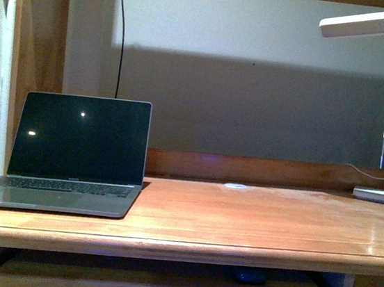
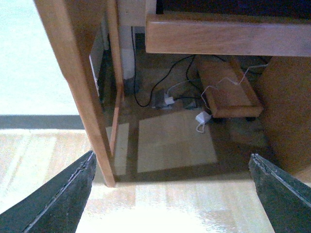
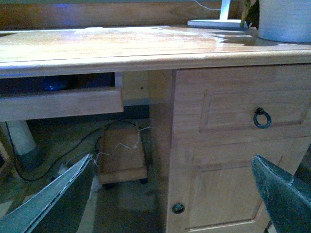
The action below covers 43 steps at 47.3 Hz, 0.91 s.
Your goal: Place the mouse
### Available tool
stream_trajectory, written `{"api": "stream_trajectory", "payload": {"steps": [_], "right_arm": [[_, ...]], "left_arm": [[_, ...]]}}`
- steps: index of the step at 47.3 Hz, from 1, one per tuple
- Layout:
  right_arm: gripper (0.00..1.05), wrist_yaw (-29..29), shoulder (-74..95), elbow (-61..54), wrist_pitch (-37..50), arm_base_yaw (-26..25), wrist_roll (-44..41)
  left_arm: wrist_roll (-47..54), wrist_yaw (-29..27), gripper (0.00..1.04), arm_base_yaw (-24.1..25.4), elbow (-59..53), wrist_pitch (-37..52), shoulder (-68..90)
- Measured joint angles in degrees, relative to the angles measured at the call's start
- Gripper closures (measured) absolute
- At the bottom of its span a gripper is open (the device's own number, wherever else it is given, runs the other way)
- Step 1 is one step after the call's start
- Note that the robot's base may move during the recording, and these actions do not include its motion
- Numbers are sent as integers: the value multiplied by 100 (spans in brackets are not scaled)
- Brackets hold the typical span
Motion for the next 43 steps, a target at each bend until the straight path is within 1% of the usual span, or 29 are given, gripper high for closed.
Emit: {"api": "stream_trajectory", "payload": {"steps": [2, 5, 8, 20, 24, 29, 43], "right_arm": [[7, 0, 0, 0, 0, 0, 0], [7, 0, 0, 0, 0, 0, 0], [7, 2, 0, 0, 0, 0, 0], [7, 2, 0, 0, 0, 0, 0], [7, 0, 0, 0, 0, 0, 0], [7, 2, 0, 0, 0, 0, 0], [7, 2, 0, 0, 0, 0, 0]], "left_arm": [[680, 24, 8, 13, 332, 450, 841], [1296, 26, 8, -4, 588, 835, 1471], [2155, 28, 8, -103, 876, 1408, 2192], [4776, 136, 8, -605, 1580, 2806, 3792], [5292, 136, 8, -728, 1836, 3071, 4207], [5659, 142, 8, -813, 2114, 3257, 4642], [6610, 461, 8, -1093, 2741, 3554, 5842]]}}
